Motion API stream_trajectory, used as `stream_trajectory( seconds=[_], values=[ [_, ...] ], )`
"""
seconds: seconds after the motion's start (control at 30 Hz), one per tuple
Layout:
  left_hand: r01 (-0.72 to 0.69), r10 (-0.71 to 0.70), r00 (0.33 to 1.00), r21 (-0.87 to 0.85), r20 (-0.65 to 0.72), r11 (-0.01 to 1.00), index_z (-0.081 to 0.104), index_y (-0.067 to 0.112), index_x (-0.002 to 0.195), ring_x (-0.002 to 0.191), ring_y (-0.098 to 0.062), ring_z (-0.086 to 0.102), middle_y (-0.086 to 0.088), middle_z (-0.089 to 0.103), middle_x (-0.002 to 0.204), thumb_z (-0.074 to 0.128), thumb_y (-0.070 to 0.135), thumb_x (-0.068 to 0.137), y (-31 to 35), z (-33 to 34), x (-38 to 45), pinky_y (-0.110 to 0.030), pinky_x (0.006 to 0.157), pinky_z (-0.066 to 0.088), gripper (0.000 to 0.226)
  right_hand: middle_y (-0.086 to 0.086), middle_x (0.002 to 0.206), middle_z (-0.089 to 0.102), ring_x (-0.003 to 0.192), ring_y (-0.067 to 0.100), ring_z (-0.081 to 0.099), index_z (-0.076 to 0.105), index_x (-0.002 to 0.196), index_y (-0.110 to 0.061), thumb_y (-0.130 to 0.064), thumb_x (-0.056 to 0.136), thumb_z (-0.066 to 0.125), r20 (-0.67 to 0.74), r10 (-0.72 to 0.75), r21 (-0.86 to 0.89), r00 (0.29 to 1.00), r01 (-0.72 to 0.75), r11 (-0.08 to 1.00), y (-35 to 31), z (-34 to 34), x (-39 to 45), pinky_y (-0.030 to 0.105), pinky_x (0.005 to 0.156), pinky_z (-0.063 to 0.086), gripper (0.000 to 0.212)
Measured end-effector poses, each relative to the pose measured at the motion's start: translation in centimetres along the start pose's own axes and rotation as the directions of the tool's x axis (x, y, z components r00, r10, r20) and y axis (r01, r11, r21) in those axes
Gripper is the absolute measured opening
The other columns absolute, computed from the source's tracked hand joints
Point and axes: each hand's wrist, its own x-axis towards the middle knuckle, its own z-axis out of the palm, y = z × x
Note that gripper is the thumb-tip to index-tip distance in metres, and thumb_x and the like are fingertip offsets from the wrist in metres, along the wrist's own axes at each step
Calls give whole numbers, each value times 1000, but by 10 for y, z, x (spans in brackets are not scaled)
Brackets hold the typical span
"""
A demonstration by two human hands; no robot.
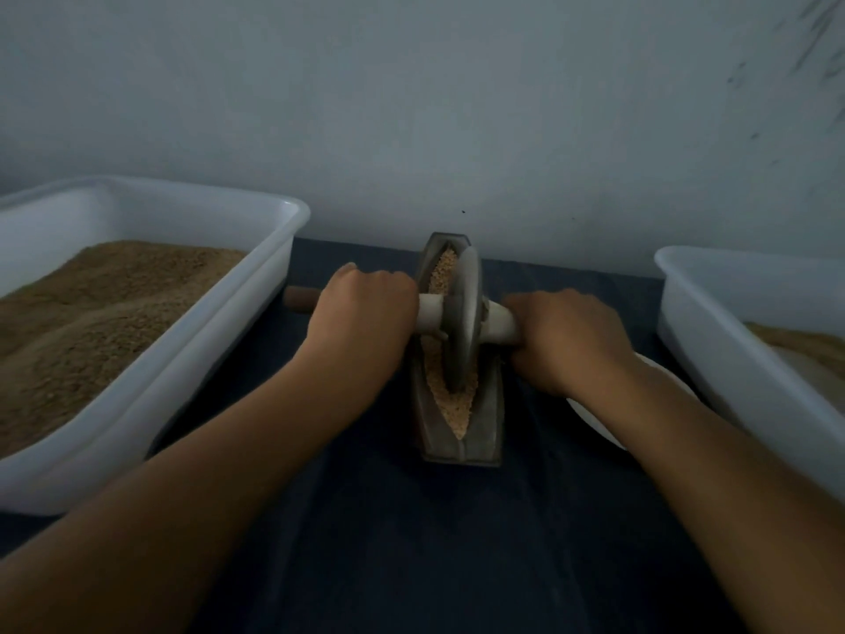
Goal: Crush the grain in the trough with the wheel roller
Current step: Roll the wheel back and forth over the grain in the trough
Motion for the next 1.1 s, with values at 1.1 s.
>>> stream_trajectory(
  seconds=[1.1],
  values=[
    [52,-39,994,-131,98,990,60,10,107,88,-27,62,-11,65,100,62,16,90,-19,22,81,-41,80,54,18,3,108,65,88,23,61,63,112,-28,-37,85,66,66,70,-106,995,-62,992,8,15,86,25,51,26,29]
  ],
)
